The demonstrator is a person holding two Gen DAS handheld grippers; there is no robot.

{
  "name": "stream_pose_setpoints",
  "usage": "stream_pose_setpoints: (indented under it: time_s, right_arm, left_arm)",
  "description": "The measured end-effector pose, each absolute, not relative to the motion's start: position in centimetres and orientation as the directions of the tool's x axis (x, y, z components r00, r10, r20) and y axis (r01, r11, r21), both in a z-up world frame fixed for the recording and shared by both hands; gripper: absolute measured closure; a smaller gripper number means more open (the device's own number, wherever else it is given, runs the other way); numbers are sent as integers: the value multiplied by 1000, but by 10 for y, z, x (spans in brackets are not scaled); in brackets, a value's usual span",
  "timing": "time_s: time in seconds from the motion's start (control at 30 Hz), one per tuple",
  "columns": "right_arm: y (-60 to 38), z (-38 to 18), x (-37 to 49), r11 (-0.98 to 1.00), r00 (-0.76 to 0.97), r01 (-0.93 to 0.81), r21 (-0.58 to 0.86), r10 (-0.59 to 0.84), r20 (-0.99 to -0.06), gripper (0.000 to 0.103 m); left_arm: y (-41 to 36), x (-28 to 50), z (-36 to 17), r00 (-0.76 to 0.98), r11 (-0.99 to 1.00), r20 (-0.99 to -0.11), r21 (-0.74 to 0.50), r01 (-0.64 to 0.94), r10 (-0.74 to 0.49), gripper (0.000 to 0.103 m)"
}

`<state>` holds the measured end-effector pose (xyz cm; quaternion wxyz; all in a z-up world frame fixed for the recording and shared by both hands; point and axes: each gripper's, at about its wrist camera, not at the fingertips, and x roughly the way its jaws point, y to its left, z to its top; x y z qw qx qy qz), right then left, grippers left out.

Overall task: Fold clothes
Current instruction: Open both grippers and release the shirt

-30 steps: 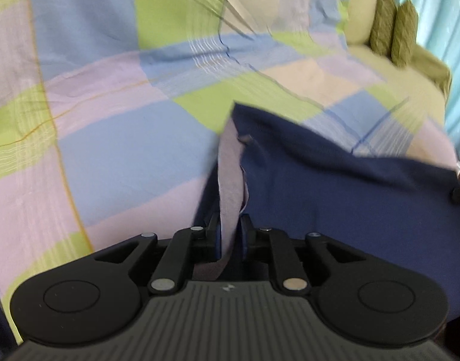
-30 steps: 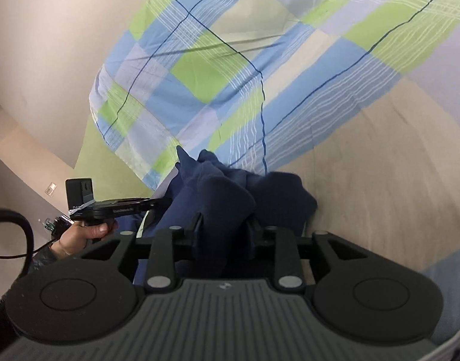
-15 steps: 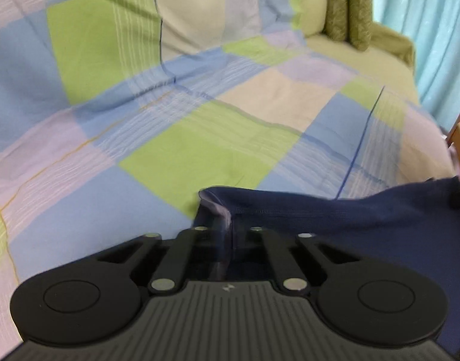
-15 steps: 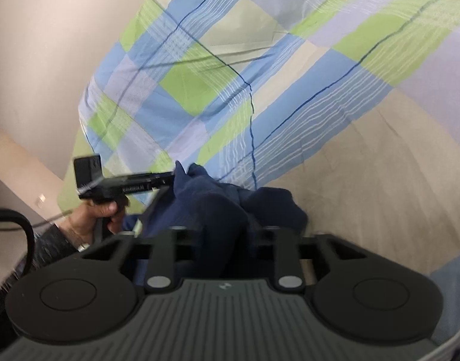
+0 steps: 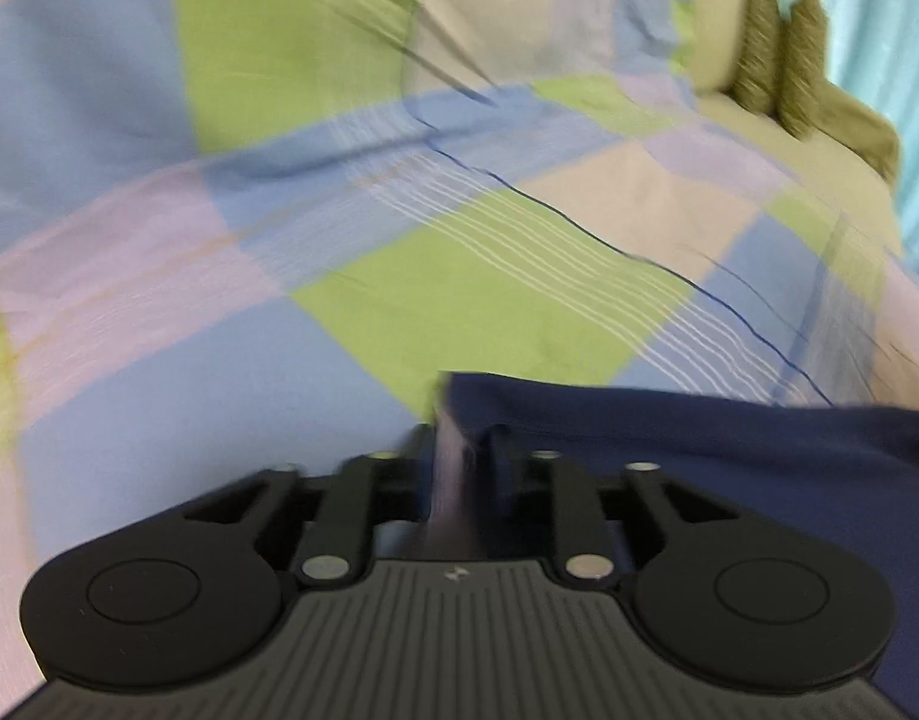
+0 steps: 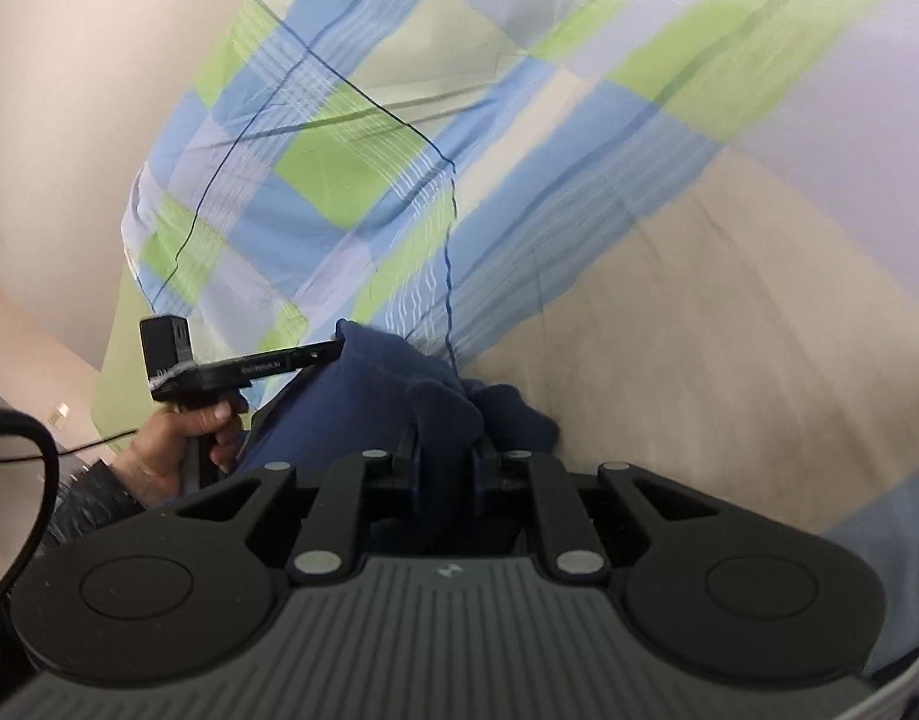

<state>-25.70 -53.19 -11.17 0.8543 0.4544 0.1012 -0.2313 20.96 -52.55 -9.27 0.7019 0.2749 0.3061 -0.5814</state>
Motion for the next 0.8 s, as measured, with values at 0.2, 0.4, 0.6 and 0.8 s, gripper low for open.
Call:
stream_pose_setpoints:
  time_s: [0.2, 0.4, 0.6, 0.8]
  right_arm:
    - [-510, -73, -269, 531, 784, 613, 586, -504, -364, 83]
    - [-504, -60, -223, 726, 877, 475, 497, -344, -337, 82]
    - [-517, -97, -228, 653, 834, 542, 528, -344, -431, 103]
    - [-502, -90, -255, 630, 801, 590, 505, -376, -466, 103]
  left_arm:
    - [-482, 188, -57, 130, 153, -677, 25, 988, -724, 76]
    - [-498, 126, -81, -75, -66, -701, -40, 997, -709, 73]
    - [-511, 152, -108, -61, 8, -707, -94, 996, -705, 90]
    - [-490, 162, -94, 22, 89, -702, -60, 994, -712, 92]
